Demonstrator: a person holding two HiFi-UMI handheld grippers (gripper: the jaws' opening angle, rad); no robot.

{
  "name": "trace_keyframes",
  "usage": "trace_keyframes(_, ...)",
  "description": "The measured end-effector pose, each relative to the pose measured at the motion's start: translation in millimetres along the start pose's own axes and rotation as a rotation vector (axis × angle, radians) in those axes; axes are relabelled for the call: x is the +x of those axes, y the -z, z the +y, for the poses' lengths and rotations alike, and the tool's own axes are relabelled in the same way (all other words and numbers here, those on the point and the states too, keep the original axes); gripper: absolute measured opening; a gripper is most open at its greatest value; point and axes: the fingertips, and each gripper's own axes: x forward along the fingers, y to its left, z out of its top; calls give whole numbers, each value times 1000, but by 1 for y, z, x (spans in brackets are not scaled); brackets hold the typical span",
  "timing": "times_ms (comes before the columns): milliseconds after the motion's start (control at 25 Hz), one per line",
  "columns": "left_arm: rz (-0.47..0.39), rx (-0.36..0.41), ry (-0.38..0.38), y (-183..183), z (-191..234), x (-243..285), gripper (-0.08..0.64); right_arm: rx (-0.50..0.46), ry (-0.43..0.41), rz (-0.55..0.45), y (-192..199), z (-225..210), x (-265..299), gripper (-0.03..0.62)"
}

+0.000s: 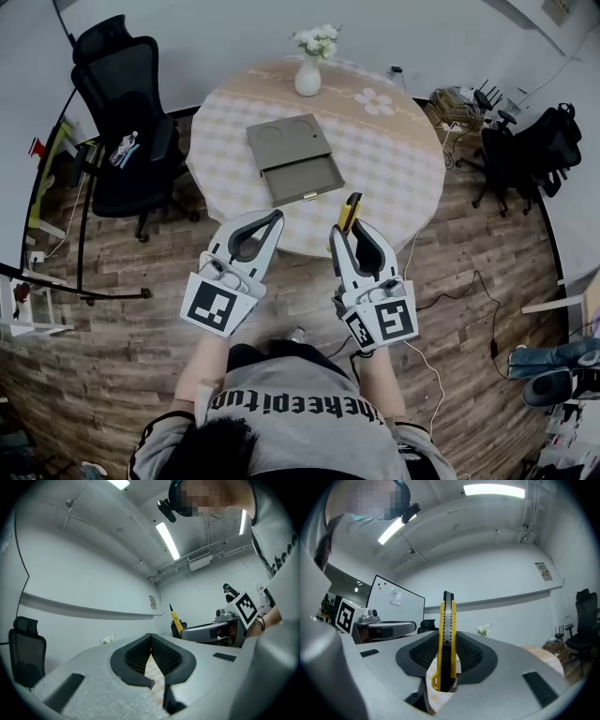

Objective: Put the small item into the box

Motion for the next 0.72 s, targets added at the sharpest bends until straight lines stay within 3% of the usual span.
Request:
trace_keyframes(400,15,7,-50,1,-6,17,15,24,-55,-2,4,-23,6,118)
trace_keyframes(720,39,-7,-81,11,15,16,15,46,-63,10,13,-26,26,118)
